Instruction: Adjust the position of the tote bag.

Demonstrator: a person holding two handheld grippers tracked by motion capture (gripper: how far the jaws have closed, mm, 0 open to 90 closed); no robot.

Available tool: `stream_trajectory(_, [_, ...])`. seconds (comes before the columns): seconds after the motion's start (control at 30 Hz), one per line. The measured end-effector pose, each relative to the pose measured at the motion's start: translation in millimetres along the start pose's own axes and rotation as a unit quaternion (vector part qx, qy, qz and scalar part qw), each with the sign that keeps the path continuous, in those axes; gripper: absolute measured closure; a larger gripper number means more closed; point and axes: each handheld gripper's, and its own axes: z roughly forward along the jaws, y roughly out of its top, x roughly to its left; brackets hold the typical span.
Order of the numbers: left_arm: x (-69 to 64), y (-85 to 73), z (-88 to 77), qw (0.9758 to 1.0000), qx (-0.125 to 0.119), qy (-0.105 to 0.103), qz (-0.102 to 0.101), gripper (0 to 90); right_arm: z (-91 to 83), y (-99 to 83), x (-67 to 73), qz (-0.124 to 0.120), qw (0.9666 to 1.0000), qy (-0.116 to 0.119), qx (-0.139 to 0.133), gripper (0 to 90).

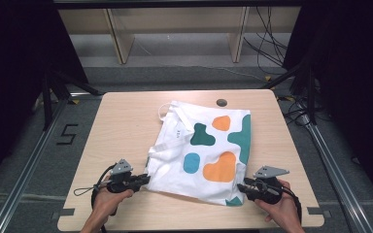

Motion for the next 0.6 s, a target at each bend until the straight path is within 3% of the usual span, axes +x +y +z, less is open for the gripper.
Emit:
stream_trajectory(0.07, [-8.7,0.2,1.3,1.0,-0.001,-0.006,-0.004,80.7,-0.8,3.9,-4.7,0.0,0.9999,-0.005,0.009,73.8])
stream_trajectory(0.17, [-27.3,0.7,6.3,0.9998,0.0,-0.012,0.013,80.8,2.2,9.4,-14.2,-0.018,0.9994,-0.025,0.016,80.1])
stream_trajectory(0.33, [-53.0,1.3,18.2,0.9987,0.008,-0.04,0.03,80.3,12.9,23.3,-43.3,-0.043,0.9966,-0.069,0.01,84.1])
stream_trajectory(0.37, [-53.0,1.3,18.2,0.9987,0.008,-0.04,0.03,80.3,15.2,27.0,-50.1,-0.046,0.996,-0.076,0.013,84.4])
stream_trajectory(0.47, [-74.0,3.7,31.5,0.9967,0.015,-0.066,0.045,80.0,23.0,38.7,-68.3,-0.029,0.9958,-0.085,0.018,85.5])
stream_trajectory(0.57, [-84.9,5.8,38.8,0.9963,0.013,-0.07,0.049,79.6,27.9,46.2,-79.6,-0.027,0.995,-0.095,0.018,86.1])
stream_trajectory(0.6, [-94.5,9.1,46.8,0.9953,0.014,-0.076,0.059,79.5,35.2,53.1,-90.9,-0.028,0.9941,-0.104,0.012,86.4])
